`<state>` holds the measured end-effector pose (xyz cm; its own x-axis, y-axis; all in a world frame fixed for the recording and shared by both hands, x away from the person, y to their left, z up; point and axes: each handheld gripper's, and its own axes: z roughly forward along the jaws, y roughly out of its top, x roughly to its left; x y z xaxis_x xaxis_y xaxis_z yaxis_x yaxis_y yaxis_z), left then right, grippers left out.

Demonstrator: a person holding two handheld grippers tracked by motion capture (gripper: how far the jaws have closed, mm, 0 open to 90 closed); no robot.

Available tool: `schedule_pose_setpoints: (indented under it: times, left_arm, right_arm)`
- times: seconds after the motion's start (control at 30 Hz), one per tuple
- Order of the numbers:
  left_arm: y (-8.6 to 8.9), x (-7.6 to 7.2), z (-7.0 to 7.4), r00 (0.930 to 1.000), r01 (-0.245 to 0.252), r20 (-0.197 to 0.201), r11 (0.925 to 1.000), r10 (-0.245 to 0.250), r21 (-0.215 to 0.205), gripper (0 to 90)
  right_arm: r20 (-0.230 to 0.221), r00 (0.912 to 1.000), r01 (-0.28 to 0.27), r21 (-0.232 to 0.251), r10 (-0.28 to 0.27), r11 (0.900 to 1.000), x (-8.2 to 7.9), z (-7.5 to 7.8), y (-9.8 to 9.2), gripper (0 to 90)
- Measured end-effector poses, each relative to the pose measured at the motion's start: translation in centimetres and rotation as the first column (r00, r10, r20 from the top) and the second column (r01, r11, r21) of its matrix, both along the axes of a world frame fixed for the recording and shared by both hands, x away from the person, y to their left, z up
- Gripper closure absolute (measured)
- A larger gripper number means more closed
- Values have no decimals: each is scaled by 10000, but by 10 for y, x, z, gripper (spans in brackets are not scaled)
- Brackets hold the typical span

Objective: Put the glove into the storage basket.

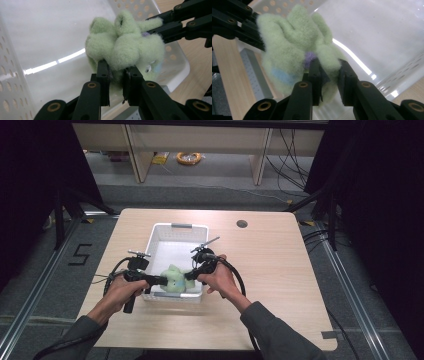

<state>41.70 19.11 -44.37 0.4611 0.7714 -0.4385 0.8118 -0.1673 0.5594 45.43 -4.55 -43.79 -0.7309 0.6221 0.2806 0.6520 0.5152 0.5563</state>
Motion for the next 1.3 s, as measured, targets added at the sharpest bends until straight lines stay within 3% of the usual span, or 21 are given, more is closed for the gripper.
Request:
schedule_pose_setpoints:
  times: [0.1, 0.2, 0.5, 0.6, 0.7, 0.8, 0.97, 1.13, 1.3]
  left_arm:
    - [0, 2, -1, 9999, 73, -88, 9996, -71, 259, 764]
    - [-1, 5, -5, 9999, 119, -125, 9981, -111, 597, 762]
    - [0, 8, -7, 9998, 175, -137, 9947, -162, 1013, 755]
    - [-1, 9, -8, 9992, 378, -161, 9889, -359, 1437, 746]
    - [-3, 8, -9, 9995, 285, -183, 9888, -261, 1465, 740]
    - [-2, 9, -10, 9997, 252, -16, 9779, -254, 2075, 703]
    - [-1, 9, -8, 9999, 19, 106, 9780, -41, 2085, 612]
    - [2, 7, 4, 9981, -269, 603, 9800, 153, 1971, 606]
    - [1, 5, 8, 9972, -225, 738, 9810, 84, 1929, 601]
  right_arm:
    - [-18, 10000, 36, -124, -36, 9999, 2, -3, 3, 755]
    - [-47, 10000, 24, -542, -27, 9985, 4, -6, 9, 754]
    - [-116, 9998, -193, -1018, 182, 9946, 7, -9, 18, 749]
    - [-222, 9996, -194, -1105, 171, 9937, 8, -12, 21, 742]
    - [-183, 9997, -175, -1206, 154, 9925, 8, -13, 21, 737]
    - [22, 9998, -178, -1428, 183, 9896, 7, -13, 22, 697]
    - [69, 10000, -10, -1440, 20, 9896, 6, -11, 22, 628]
    - [581, 9983, 134, -1404, -52, 9900, 6, 1, 18, 583]
    - [712, 9975, 48, -1077, 29, 9942, 4, 11, 14, 571]
